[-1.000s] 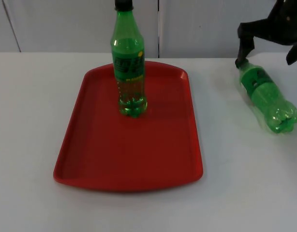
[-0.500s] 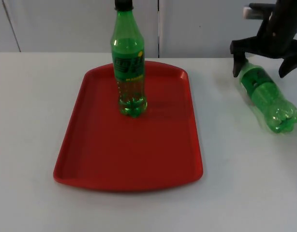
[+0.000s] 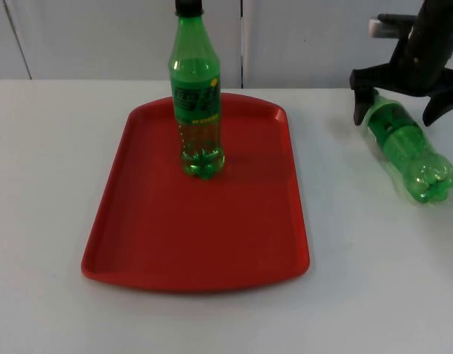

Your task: Place the bottle upright on the tray.

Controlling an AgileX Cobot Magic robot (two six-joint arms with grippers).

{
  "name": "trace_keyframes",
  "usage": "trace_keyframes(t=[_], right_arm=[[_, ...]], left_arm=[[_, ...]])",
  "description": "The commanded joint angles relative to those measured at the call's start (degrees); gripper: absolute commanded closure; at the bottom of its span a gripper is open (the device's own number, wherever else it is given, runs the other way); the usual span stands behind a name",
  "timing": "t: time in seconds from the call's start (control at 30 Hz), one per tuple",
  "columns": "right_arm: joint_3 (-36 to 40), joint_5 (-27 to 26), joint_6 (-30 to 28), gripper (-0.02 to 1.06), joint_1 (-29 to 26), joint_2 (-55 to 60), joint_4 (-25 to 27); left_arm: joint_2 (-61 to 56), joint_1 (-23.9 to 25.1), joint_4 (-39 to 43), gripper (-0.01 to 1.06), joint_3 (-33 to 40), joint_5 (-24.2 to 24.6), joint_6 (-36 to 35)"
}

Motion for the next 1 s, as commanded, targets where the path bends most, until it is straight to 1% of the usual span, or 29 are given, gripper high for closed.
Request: trace_keyframes(t=[0.0, 0.17, 0.27, 0.3, 0.43, 0.77, 0.87, 0.97], right_arm=[[-0.36, 0.55, -0.68, 0.03, -0.10, 0.24, 0.06], [-0.36, 0.53, -1.30, 0.04, -0.10, 1.73, 0.14], [-0.36, 0.05, -1.30, 0.08, -0.10, 1.78, 0.19], [-0.36, 0.05, -1.30, 0.08, -0.10, 1.78, 0.19], [-0.36, -0.28, -1.30, 0.20, -0.10, 1.78, 0.19], [-0.36, -3.14, -1.30, 0.20, -0.10, 1.78, 0.08], [-0.36, -3.14, -1.30, 0.20, -0.10, 1.78, 0.08], [-0.36, -3.14, -1.59, 0.24, -0.10, 1.78, 0.20]], left_arm=[[-0.25, -0.30, 0.08, 0.12, 0.29, -0.09, 0.21], [-0.25, -0.30, 0.08, 0.12, 0.29, -0.09, 0.21], [-0.25, -0.30, -0.03, 0.12, 0.29, -0.09, 0.20], [-0.25, -0.30, -0.03, 0.12, 0.29, -0.09, 0.20], [-0.25, -0.30, -0.03, 0.12, 0.29, -0.09, 0.20], [-0.25, -0.30, -0.03, 0.12, 0.29, -0.09, 0.20], [-0.25, -0.30, -0.03, 0.12, 0.29, -0.09, 0.20], [-0.25, -0.30, -0.03, 0.12, 0.29, -0.09, 0.20]])
